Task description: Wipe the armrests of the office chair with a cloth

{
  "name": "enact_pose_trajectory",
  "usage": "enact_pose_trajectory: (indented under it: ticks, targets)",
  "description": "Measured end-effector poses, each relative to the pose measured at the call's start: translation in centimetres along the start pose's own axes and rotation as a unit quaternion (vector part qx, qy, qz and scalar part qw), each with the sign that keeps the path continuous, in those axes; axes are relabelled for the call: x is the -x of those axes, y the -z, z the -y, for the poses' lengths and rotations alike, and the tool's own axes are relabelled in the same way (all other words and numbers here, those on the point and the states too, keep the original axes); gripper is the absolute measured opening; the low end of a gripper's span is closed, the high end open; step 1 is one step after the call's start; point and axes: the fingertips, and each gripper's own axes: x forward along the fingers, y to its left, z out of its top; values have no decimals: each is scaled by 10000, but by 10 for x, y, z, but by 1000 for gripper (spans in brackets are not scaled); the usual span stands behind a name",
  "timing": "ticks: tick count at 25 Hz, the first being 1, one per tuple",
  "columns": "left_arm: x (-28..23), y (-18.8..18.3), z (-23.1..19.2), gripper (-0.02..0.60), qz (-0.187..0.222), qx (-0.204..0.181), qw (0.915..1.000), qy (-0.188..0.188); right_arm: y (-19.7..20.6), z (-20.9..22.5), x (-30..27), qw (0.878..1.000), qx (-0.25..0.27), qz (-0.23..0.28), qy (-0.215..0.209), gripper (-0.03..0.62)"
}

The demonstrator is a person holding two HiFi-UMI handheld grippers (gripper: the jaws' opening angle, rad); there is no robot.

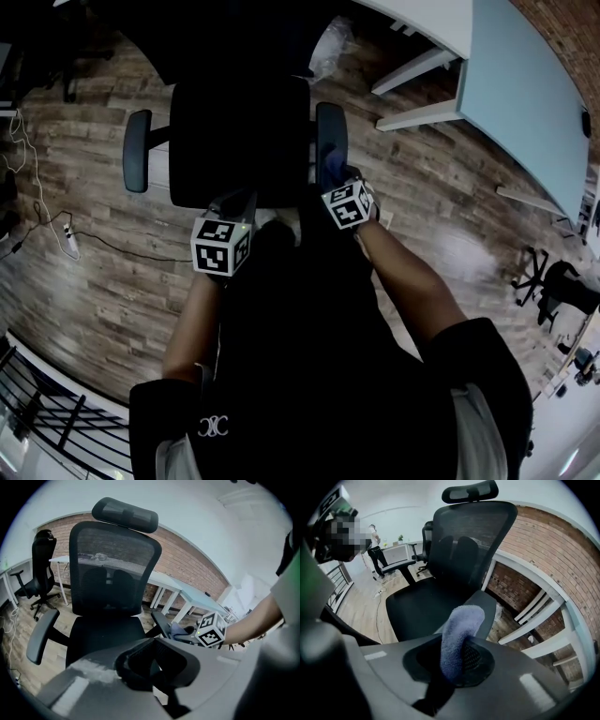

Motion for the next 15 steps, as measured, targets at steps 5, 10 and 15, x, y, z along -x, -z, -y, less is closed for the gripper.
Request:
enact_pose_trajectory:
  ticks: [5,10,15]
  targets:
    - [-3,2,-7,6,-1,254,9995,-162,-23,15,-13,9996,199,36,-219,48]
    - [-9,0,-12,6,129,560,9977,-361,-49,38,-24,9989,357,26,-316,48]
    - [-19,0,-13,6,267,874,9946,-491,-81,57,-45,9938,853,-53,-705,48]
